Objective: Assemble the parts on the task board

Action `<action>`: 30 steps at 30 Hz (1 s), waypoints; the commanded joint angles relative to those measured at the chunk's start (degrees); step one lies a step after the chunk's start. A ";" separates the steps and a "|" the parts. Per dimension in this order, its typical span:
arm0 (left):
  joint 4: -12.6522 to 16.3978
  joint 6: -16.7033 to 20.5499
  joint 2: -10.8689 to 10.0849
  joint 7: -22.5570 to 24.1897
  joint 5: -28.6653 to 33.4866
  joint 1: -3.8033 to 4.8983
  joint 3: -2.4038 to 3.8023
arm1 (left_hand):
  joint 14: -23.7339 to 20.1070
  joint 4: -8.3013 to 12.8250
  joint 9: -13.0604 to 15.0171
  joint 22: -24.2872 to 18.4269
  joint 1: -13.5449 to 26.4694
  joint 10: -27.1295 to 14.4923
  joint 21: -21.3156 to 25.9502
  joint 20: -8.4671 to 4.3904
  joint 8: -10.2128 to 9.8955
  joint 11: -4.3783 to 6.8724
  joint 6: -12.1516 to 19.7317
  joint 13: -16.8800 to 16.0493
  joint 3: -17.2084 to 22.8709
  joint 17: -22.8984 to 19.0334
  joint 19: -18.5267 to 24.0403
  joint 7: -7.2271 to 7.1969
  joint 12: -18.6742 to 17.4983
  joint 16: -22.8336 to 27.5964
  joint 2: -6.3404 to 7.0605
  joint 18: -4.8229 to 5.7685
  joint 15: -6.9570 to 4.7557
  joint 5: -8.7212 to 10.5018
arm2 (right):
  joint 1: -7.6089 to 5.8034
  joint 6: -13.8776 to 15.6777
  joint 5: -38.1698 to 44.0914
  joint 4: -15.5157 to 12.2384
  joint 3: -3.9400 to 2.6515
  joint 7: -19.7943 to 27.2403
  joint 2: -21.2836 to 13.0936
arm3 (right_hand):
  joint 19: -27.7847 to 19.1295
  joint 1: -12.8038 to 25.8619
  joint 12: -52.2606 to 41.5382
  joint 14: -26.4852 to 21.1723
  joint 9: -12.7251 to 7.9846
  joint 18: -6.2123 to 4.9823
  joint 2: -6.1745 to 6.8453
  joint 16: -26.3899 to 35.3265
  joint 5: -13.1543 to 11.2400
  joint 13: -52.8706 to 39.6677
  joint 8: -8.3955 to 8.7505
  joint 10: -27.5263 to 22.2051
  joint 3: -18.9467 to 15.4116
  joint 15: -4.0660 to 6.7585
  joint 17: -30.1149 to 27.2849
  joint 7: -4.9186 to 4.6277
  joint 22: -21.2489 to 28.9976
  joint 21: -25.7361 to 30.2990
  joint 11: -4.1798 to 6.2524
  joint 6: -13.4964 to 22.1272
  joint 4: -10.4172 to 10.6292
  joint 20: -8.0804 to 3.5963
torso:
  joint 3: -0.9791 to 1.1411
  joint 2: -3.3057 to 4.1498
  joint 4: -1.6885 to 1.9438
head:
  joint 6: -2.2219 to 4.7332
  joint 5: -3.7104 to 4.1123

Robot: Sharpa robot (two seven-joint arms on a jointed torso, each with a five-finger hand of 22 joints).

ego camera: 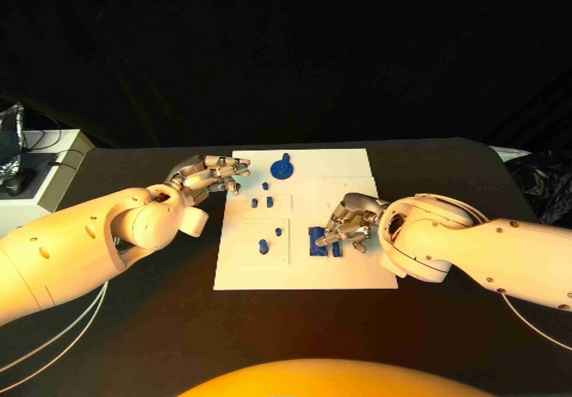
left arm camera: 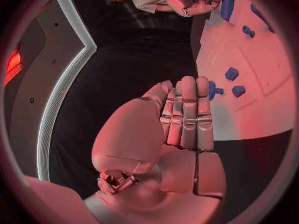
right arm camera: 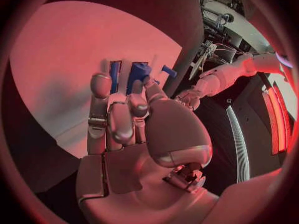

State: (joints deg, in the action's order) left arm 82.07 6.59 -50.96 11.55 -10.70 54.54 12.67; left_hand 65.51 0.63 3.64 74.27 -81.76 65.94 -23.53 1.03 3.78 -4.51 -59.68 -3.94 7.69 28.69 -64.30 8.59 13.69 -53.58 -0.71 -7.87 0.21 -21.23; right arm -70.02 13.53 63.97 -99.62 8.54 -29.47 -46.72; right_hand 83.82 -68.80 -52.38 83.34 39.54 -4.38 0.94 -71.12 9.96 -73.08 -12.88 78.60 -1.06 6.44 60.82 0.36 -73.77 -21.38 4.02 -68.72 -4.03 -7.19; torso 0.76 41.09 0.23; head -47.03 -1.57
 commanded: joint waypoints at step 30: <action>-0.01 -1.19 -0.26 -0.20 -0.13 -0.06 0.04 | 0.01 -0.01 0.07 0.05 0.36 -0.39 0.20 -0.10 0.03 0.06 0.45 0.00 0.41 -0.05 -0.31 0.03 0.32 0.11 -0.16 -0.02 0.24 -0.25 | 0.59 -1.63 3.14 -2.68 0.17 0.23 -2.08 | 2.87 -0.30 -0.28 0.00 -0.12 0.79 3.57 -0.36 -1.18 -0.49 -1.33 0.64 2.98 0.47 0.60 0.15 -0.44 -1.05 0.05 -0.21 3.42 -0.40 | -0.05 0.03 0.02 | -0.38 -0.38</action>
State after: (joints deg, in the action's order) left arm 81.94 6.41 -51.25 11.19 -10.71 54.49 12.68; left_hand 65.51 0.64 3.64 74.25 -81.76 65.94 -23.54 1.03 3.78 -4.51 -59.68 -3.94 7.69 28.70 -64.30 8.59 13.69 -53.58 -0.71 -7.87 0.21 -21.23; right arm -69.58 12.87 66.26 -102.25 8.63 -29.32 -48.82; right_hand 83.83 -69.01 -52.37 83.34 39.46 -4.38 4.02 -71.12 9.08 -73.51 -13.96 79.00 2.01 6.44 61.38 0.36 -74.15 -22.23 4.04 -68.73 -0.92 -7.19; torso 0.75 41.11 0.20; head -47.40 -1.92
